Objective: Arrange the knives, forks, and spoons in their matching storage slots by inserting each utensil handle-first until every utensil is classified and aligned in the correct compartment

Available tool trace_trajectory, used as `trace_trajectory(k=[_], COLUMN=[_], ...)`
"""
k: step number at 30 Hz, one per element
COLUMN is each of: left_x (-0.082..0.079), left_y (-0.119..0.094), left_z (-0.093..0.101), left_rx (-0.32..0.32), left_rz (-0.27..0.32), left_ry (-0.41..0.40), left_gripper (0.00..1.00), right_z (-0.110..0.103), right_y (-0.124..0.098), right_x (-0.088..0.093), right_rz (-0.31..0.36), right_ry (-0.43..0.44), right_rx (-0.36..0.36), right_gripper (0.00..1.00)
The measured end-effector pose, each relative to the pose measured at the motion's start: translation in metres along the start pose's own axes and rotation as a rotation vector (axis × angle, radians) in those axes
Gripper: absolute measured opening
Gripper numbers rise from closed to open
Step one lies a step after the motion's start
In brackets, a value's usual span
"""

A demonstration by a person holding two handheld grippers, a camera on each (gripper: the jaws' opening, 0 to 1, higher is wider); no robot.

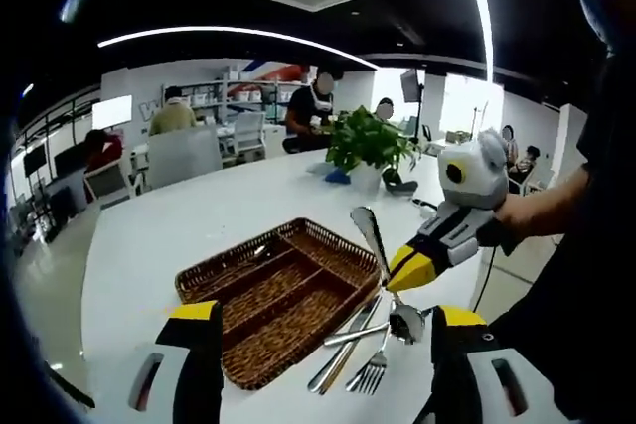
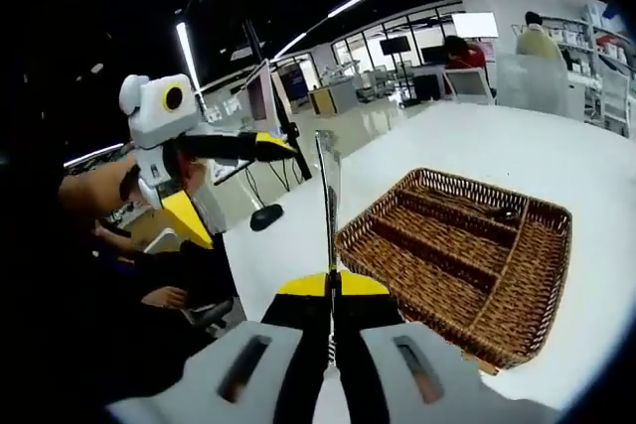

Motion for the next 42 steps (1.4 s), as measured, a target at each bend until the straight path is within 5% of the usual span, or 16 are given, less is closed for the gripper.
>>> trace_trajectory(k=[3,5,7,8,10,12,28,35,42], left_x=[-0.006,-0.014,-0.007,0.004,0.011,0.007,-0.020,-0.023,-0.021], left_y=[0.004,0.022,0.046,0.055,0.060,0.059,0.063,0.057,0.055], left_z=[0.006,0.013,0.010,0.013,0.016,0.028,0.033,0.031,0.030], left_rx=[0.050,0.116,0.128,0.149,0.139,0.198,0.195,0.187,0.220], left_rz=[0.061,0.141,0.110,-0.033,-0.070,-0.038,-0.005,-0.034,-0.141], left_ry=[-0.044,-0.186,-0.104,-0.101,-0.127,-0.102,-0.030,0.032,0.123], left_gripper=[0.75,0.74,0.69,0.68,0.57,0.53,0.02,0.01,0.00], right_z=[-0.010,-0.009,-0.005,0.001,-0.001,-0.002,-0.010,-0.009,-0.008], right_y=[-0.003,0.000,0.007,0.007,0.002,-0.006,-0.008,-0.008,-0.009], right_x=[-0.015,-0.016,-0.010,-0.009,-0.011,-0.013,-0.022,-0.024,-0.021], right_rz=[0.040,0.018,0.039,0.048,0.099,0.096,0.153,0.155,0.134], right_ry=[-0.005,-0.078,-0.032,-0.001,0.081,0.047,0.100,0.158,0.127], right_rx=[-0.053,0.001,-0.016,0.030,-0.020,-0.010,-0.061,-0.080,-0.081], right_gripper=[0.00,0.00,0.00,0.00,0.00,0.00,0.00,0.00,0.03])
Point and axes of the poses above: the point that each gripper's makers call its tool centre point, and the gripper's own axes: y roughly forward along the fingers, z roughly to its right, x roughly out of its underside, the point moved 10 cm from there along -y, roughly backward along the fingers, and after that the axes turned 6 degrees about y, right-handed, at the moved point
